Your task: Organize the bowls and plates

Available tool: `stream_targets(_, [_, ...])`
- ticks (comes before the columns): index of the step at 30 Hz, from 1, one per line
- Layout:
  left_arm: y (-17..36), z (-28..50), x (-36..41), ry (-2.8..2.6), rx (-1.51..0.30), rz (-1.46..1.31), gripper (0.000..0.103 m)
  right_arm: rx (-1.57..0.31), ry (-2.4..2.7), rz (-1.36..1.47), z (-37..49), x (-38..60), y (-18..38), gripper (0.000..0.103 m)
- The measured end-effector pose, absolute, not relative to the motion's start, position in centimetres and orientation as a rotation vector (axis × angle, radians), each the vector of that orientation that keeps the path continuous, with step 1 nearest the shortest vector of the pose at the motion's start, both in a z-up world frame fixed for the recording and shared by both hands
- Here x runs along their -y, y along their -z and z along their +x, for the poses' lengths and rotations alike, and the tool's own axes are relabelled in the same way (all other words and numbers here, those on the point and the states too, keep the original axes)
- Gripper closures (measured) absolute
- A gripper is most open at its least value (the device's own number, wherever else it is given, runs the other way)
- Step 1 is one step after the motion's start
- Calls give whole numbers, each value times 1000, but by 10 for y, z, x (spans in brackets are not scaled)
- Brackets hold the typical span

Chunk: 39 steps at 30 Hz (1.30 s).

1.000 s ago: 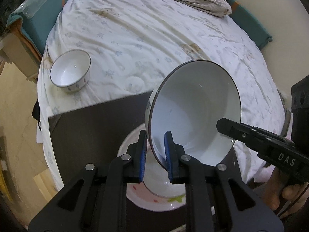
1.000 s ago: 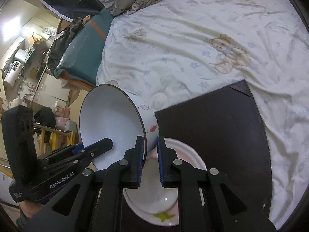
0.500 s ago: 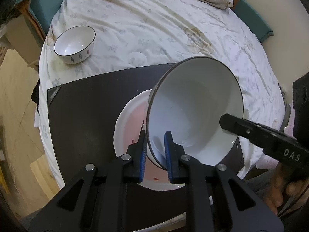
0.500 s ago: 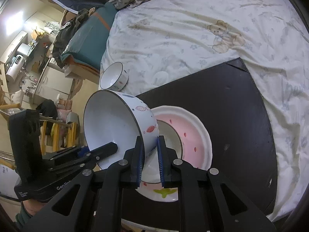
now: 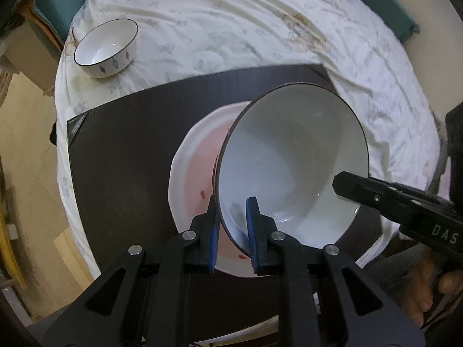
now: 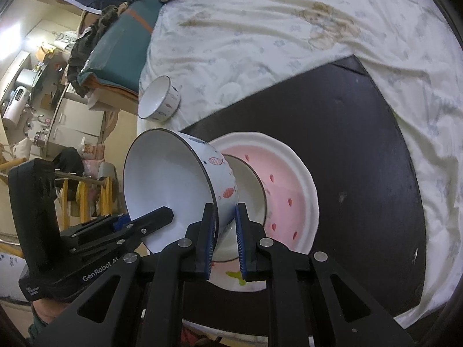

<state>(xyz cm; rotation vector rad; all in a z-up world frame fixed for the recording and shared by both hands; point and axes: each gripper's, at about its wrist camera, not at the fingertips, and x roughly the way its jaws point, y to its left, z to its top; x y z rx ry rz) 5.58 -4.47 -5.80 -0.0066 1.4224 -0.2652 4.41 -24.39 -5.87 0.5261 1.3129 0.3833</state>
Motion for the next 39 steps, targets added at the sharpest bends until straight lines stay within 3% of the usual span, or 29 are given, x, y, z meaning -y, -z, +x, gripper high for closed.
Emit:
stream_targets(23, [61, 57, 51, 240, -1401, 86, 88, -1385, -349, 496, 36, 243, 78, 86])
stream_targets(39, [48, 79, 22, 220, -1336, -93, 92, -1307, -372, 552, 46, 254, 65, 86])
